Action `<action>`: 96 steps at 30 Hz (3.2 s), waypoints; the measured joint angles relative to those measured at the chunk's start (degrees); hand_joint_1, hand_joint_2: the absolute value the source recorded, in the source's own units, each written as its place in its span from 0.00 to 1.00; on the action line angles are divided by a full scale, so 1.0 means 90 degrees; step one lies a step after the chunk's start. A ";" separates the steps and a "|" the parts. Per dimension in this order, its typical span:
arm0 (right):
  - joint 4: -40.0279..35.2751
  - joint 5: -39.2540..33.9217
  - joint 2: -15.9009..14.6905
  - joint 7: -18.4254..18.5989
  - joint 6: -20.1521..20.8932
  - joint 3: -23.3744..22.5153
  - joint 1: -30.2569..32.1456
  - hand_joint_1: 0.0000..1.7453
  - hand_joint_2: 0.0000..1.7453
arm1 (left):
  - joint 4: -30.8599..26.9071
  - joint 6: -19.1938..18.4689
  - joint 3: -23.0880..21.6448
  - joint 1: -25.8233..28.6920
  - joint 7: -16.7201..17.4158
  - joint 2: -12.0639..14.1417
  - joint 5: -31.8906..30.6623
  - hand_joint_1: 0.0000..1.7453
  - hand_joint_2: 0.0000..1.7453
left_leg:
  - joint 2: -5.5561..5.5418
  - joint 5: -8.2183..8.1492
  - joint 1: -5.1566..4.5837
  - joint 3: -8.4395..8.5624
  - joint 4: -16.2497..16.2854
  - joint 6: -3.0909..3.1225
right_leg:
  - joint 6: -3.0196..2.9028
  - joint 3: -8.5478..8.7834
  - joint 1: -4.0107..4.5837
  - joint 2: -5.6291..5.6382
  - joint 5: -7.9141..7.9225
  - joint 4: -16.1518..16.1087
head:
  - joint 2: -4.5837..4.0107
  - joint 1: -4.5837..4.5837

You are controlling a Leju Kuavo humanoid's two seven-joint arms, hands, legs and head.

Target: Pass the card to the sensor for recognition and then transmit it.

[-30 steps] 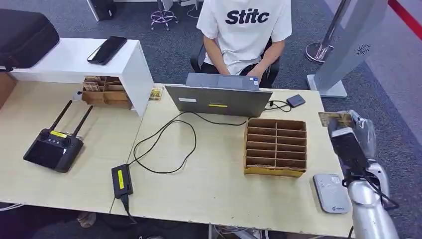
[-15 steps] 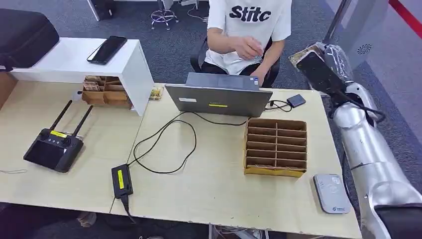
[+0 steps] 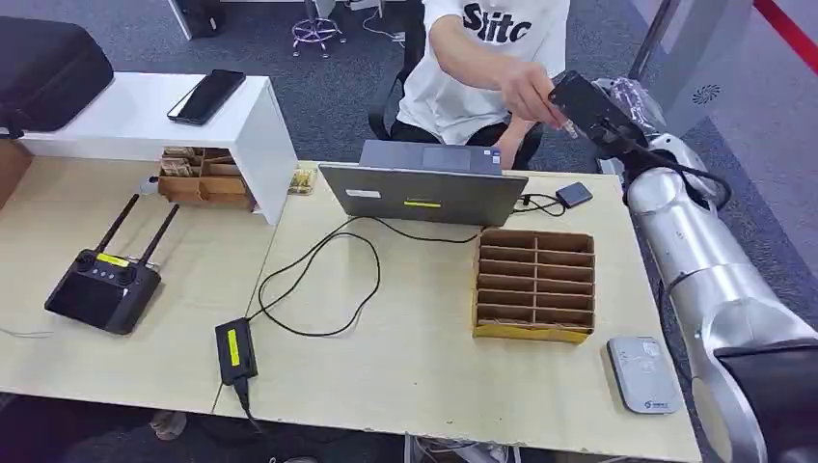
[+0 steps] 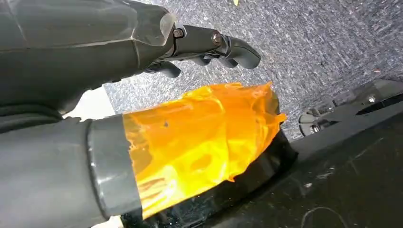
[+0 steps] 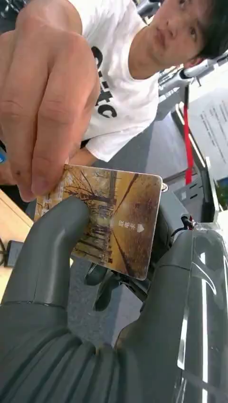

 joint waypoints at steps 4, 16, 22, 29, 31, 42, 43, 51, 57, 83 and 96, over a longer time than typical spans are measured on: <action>0.0170 -0.0003 0.0078 0.0002 0.0017 0.0024 -0.0015 0.00 1.00 | 0.0000 -0.0012 0.0000 -0.0019 0.0000 0.0000 0.0000 0.00 0.00 | -0.0006 0.0000 0.0001 -0.0003 0.0001 0.0000 | 0.0000 -0.0001 0.0000 -0.0006 0.0000 0.0000 | 0.0000 0.0000; 0.0432 0.0090 0.0269 0.0027 0.0073 0.0058 -0.0026 0.00 1.00 | 0.0000 -0.0017 0.0000 -0.0021 0.0012 -0.0002 -0.0022 0.00 0.00 | -0.0005 0.0000 0.0001 -0.0003 0.0003 0.0000 | 0.0000 -0.0001 0.0000 -0.0004 0.0000 0.0000 | 0.0000 0.0002; 0.0365 0.0024 0.0299 -0.0397 -0.0138 0.0058 -0.0042 0.00 1.00 | 0.0000 -0.0010 0.0000 -0.0014 -0.0017 -0.0005 0.0070 0.00 0.00 | -0.0006 0.0000 0.0001 -0.0003 0.0003 0.0000 | 0.0000 -0.0001 0.0001 -0.0003 0.0000 0.0000 | 0.0000 0.0002; -0.0363 0.0344 0.0291 -0.0937 -0.0459 0.0145 0.0103 0.00 1.00 | 0.0000 -0.0005 0.0000 0.0054 -0.0138 -0.0005 0.0218 0.00 0.00 | -0.0002 0.0000 0.0001 -0.0003 0.0003 -0.0001 | 0.0000 -0.0007 0.0001 -0.0001 0.0000 -0.0001 | 0.0000 0.0002; -0.0812 0.0445 0.0228 -0.1001 -0.0554 0.0204 0.0309 0.00 1.00 | 0.0000 0.0022 0.0000 0.0088 -0.0173 -0.0005 0.0311 0.00 0.00 | -0.0002 0.0000 0.0002 -0.0002 0.0003 -0.0001 | 0.0000 -0.0008 0.0001 -0.0001 -0.0001 -0.0002 | 0.0000 0.0002; -0.2850 0.0337 -0.0292 -0.1227 -0.0843 0.0316 0.1665 0.00 1.00 | 0.0000 0.0085 0.0005 0.0143 -0.0255 -0.0010 0.0547 0.00 0.00 | -0.0010 -0.0002 0.0001 -0.0006 0.0003 0.0001 | 0.0000 -0.0005 0.0001 -0.0011 -0.0001 -0.0006 | 0.0000 0.0002; -0.2850 0.0337 -0.0292 -0.1227 -0.0843 0.0316 0.1665 0.00 1.00 | 0.0000 0.0085 0.0005 0.0143 -0.0255 -0.0010 0.0547 0.00 0.00 | -0.0010 -0.0002 0.0001 -0.0006 0.0003 0.0001 | 0.0000 -0.0005 0.0001 -0.0011 -0.0001 -0.0006 | 0.0000 0.0002; -0.5441 0.0194 -0.1074 -0.1705 -0.1489 -0.0372 0.4473 0.00 1.00 | 0.0000 0.0146 0.0078 0.0212 -0.0340 -0.0044 0.0899 0.00 0.00 | -0.0012 -0.0009 0.0001 -0.0011 0.0003 0.0005 | 0.0001 -0.0010 0.0001 -0.0014 -0.0005 -0.0010 | 0.0000 0.0000; -0.6439 0.0000 -0.1134 -0.1989 -0.1639 -0.1006 0.5743 0.00 1.00 | 0.0000 0.0199 0.0170 0.0241 -0.0357 -0.0063 0.1022 0.00 0.00 | -0.0016 -0.0012 0.0001 -0.0017 0.0002 0.0008 | 0.0002 -0.0010 0.0001 -0.0020 -0.0009 -0.0010 | 0.0000 0.0000; -0.7609 0.1296 -0.0823 -0.1657 -0.2287 -0.1931 0.8059 0.00 1.00 | 0.0000 0.0272 0.0231 0.0276 -0.0401 -0.0107 0.1241 0.00 0.00 | -0.0011 -0.0017 0.0001 -0.0019 0.0002 0.0009 | 0.0002 -0.0010 0.0000 -0.0016 -0.0010 -0.0010 | 0.0000 0.0000; -0.6907 0.2011 -0.0806 -0.1171 -0.2550 -0.1792 0.7923 0.00 1.00 | 0.0000 0.0228 0.0231 0.0271 -0.0362 -0.0104 0.1202 0.00 0.00 | -0.0010 -0.0016 0.0001 -0.0019 0.0002 0.0009 | 0.0002 -0.0009 0.0000 -0.0017 -0.0010 -0.0010 | 0.0000 0.0000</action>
